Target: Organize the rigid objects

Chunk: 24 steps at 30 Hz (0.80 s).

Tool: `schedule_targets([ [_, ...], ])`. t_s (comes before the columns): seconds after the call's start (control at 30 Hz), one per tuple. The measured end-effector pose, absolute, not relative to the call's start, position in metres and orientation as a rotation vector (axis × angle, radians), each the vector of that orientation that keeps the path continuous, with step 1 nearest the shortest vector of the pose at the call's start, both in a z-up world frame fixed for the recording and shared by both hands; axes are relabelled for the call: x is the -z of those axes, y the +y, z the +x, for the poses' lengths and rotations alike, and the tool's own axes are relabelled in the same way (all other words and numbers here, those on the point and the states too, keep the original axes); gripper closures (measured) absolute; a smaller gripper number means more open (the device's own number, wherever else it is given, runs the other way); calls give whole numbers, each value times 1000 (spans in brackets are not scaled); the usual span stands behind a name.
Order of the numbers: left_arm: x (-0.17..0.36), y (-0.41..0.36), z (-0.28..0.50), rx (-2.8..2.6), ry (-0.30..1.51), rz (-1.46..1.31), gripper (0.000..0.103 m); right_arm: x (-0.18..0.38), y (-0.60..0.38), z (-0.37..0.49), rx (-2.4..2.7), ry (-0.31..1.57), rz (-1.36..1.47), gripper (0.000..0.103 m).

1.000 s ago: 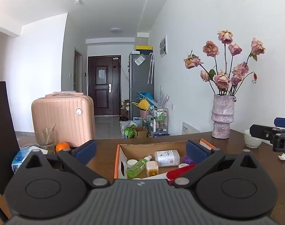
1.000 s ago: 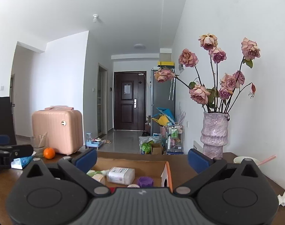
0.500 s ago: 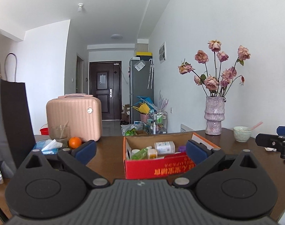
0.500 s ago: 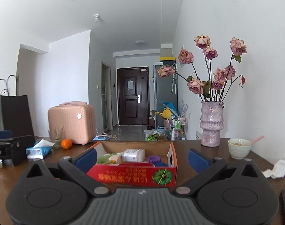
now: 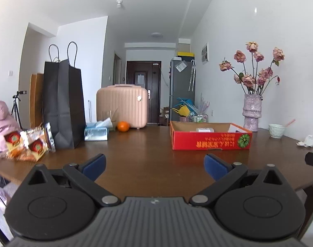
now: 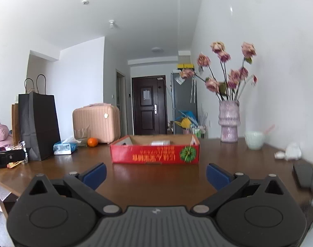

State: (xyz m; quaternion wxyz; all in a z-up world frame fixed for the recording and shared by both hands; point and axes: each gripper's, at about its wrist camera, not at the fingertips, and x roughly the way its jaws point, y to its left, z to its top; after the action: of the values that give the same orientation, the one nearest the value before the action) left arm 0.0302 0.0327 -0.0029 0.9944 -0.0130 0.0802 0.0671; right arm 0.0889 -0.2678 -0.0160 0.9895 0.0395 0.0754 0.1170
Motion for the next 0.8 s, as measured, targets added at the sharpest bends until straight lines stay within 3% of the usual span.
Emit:
schedule_targets([
  [0.2, 13, 28, 9, -87, 164, -5, 0, 51, -267, 48, -190, 235, 173, 0],
  [0.8, 13, 26, 13, -107, 157, 18, 0, 43, -252, 54, -224, 237, 113, 0],
])
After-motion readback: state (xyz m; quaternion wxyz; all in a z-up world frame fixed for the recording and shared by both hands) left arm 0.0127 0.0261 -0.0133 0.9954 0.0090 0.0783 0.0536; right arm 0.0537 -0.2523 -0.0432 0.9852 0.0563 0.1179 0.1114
